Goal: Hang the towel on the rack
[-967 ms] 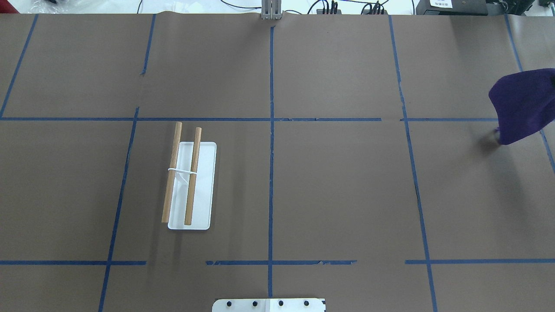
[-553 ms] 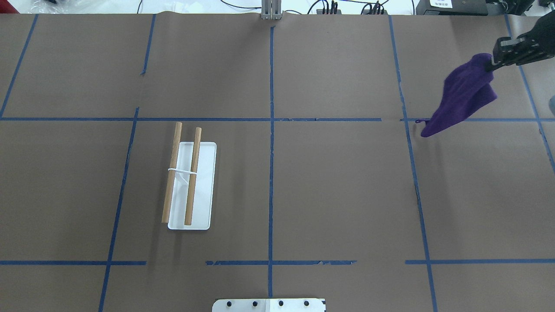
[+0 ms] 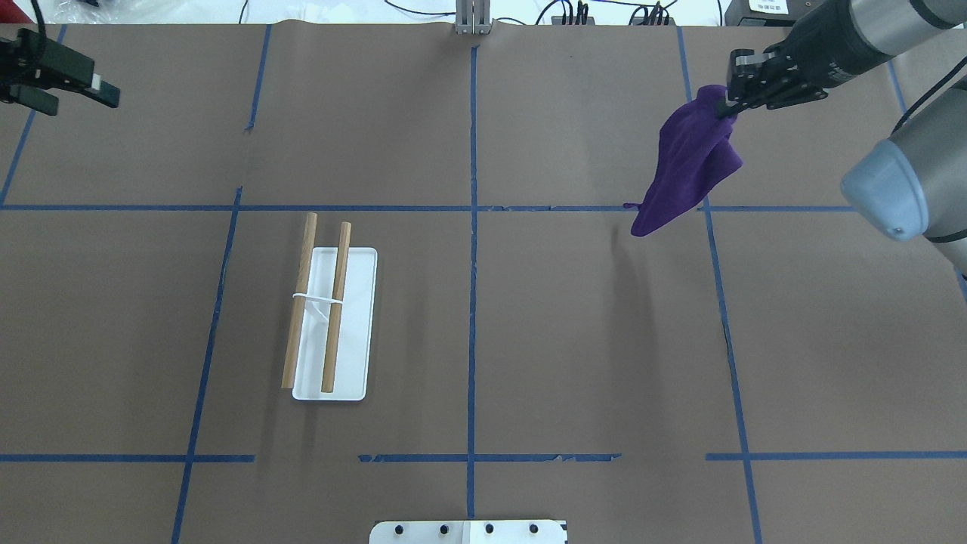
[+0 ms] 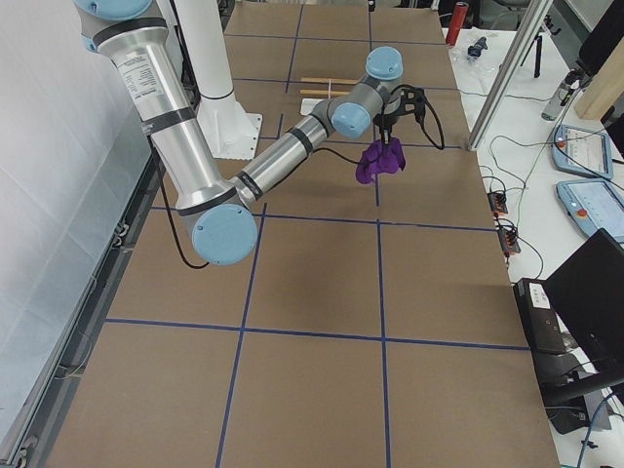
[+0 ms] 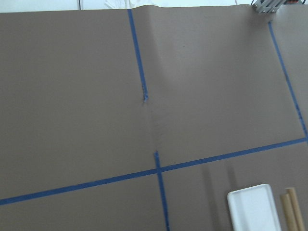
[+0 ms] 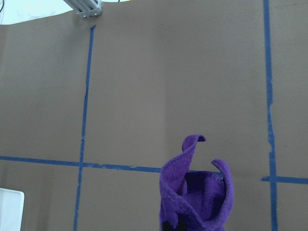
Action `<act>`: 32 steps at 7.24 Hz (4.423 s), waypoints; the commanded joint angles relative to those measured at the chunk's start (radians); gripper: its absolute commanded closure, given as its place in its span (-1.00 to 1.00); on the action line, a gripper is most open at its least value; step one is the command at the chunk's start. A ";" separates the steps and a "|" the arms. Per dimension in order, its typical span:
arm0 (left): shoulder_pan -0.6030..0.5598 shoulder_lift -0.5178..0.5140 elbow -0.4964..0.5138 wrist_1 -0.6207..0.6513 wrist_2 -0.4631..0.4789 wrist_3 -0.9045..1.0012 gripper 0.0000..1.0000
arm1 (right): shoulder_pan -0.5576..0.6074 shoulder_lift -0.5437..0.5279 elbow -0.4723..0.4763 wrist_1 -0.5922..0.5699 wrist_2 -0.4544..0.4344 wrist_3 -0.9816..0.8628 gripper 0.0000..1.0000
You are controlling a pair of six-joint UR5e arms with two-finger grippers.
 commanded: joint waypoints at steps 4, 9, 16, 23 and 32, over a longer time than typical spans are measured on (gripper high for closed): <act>0.332 -0.224 0.075 -0.208 0.184 -0.830 -1.00 | -0.228 0.103 0.051 0.176 -0.236 0.076 1.00; 0.421 -0.283 0.104 -0.217 0.227 -1.077 -0.81 | -0.443 0.143 0.071 0.178 -0.498 -0.332 1.00; 0.440 -0.341 0.170 -0.211 0.242 -1.178 -0.81 | -0.520 0.123 0.219 0.172 -0.501 -0.374 1.00; 0.490 -0.337 0.176 -0.209 0.249 -1.198 -0.02 | -0.523 0.106 0.237 0.174 -0.499 -0.388 1.00; 0.515 -0.317 0.144 -0.212 0.299 -1.210 1.00 | -0.521 0.080 0.263 0.067 -0.463 -0.375 -1.00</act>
